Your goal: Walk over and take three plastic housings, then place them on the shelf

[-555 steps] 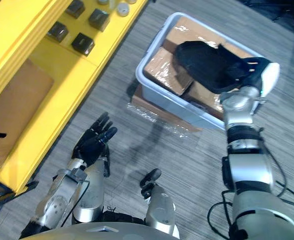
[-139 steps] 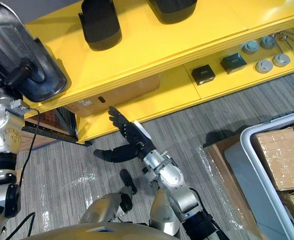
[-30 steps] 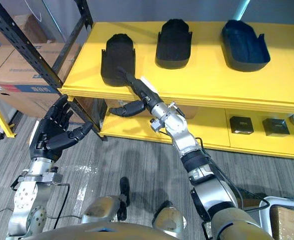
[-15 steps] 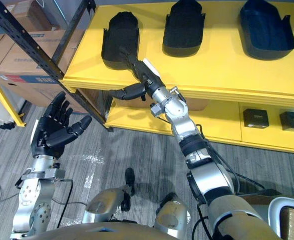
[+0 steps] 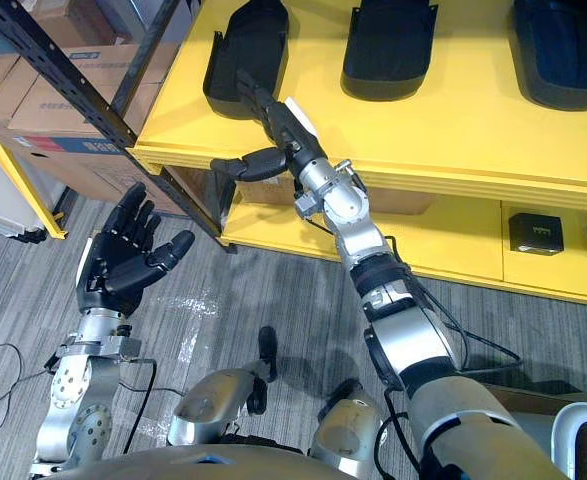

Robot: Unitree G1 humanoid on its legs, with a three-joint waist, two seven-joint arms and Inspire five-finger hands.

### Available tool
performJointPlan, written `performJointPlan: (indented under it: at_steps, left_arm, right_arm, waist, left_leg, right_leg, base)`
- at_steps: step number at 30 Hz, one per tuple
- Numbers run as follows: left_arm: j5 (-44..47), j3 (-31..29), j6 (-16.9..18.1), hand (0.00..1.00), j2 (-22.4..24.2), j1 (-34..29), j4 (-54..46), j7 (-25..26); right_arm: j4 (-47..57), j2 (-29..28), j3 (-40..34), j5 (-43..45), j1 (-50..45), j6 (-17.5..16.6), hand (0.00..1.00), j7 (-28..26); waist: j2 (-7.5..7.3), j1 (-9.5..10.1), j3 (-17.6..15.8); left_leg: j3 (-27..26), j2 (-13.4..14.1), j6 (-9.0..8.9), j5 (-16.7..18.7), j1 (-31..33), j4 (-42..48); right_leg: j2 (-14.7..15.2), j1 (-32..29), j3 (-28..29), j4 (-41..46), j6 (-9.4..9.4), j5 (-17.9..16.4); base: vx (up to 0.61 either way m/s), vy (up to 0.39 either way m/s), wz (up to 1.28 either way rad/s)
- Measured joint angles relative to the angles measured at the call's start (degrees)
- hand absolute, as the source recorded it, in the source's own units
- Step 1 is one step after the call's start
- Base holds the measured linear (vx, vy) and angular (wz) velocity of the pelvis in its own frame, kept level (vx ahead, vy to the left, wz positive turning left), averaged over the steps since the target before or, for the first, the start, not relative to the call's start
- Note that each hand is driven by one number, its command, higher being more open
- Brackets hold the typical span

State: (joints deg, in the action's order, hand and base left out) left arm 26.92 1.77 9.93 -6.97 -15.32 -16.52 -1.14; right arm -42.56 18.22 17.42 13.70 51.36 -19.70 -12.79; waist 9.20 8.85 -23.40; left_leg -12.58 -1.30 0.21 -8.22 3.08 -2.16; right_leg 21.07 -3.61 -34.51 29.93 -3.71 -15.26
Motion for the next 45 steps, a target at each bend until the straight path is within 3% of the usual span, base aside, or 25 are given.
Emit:
performJointPlan:
  at_steps: [10, 19, 24, 32, 38, 45]
  left_arm:
    - [0.5, 2.0, 0.0, 1.00, 0.0, 0.1, 2.1, 1.1]
    - [0.5, 3.1, 0.0, 1.00, 0.0, 0.2, 2.4, 2.2]
    - [2.2, 3.7, 0.0, 1.00, 0.0, 0.2, 2.5, 2.5]
    - [2.2, 5.3, 0.0, 1.00, 0.0, 0.4, 2.5, 2.5]
    - [2.3, 5.3, 0.0, 1.00, 0.0, 1.8, 2.5, 2.2]
    - [2.2, 5.2, 0.2, 1.00, -0.1, 2.0, 2.9, 1.8]
  right_arm:
    - [-2.9, -0.2, 0.2, -2.6, 2.7, -0.5, 1.00, 2.9]
    - [-6.7, 0.4, 1.2, -4.4, 7.2, -1.1, 1.00, 6.9]
    - [-8.3, 1.4, 1.3, -4.4, 8.7, -1.3, 1.00, 7.5]
    - [-9.0, 2.3, 2.4, -3.9, 9.2, -2.8, 1.00, 6.4]
    - [-8.9, 2.4, 3.5, -1.4, 9.2, -3.2, 1.00, 2.1]
    - [-3.4, 1.7, 4.4, -1.6, 5.0, -3.1, 1.00, 0.3]
  waist:
    - [0.42, 0.42, -0.3]
    - [2.11, 0.47, -2.0]
    - [2.18, 0.86, -2.1]
    - [2.96, 0.74, -2.4]
    - [2.94, 0.53, -2.4]
    - [2.23, 0.57, -2.1]
  left_leg:
    - [-0.1, 0.0, 0.05, 0.0, 0.0, 0.0]
    - [0.2, -0.4, 0.24, -0.2, -0.1, 0.0]
    - [0.6, -0.6, 0.32, -0.5, 0.5, 0.0]
    - [1.2, -1.0, 0.29, -0.6, 0.6, -0.1]
    - [0.8, -0.9, 0.31, -0.6, 0.5, -0.1]
    - [-1.1, 0.7, 0.24, -0.5, -1.5, -0.9]
  right_leg:
    - [0.1, 0.0, 0.0, 0.1, 0.00, 0.0]
    - [0.8, -0.1, -0.3, 1.2, 0.29, -0.3]
    - [1.2, -0.5, -0.8, 1.9, 0.25, -0.7]
    - [1.9, -0.4, -1.3, 2.4, 0.15, -0.9]
    - [1.7, -0.4, -1.1, 2.1, 0.07, -0.8]
    - [-1.1, 1.6, -0.3, -1.2, -0.30, 0.4]
  base:
    - [0.00, 0.000, 0.00]
    - [0.00, -0.004, 0.01]
    - [0.01, -0.028, 0.07]
    - [0.01, -0.029, 0.03]
    - [0.02, -0.040, -0.02]
    - [0.03, -0.053, -0.12]
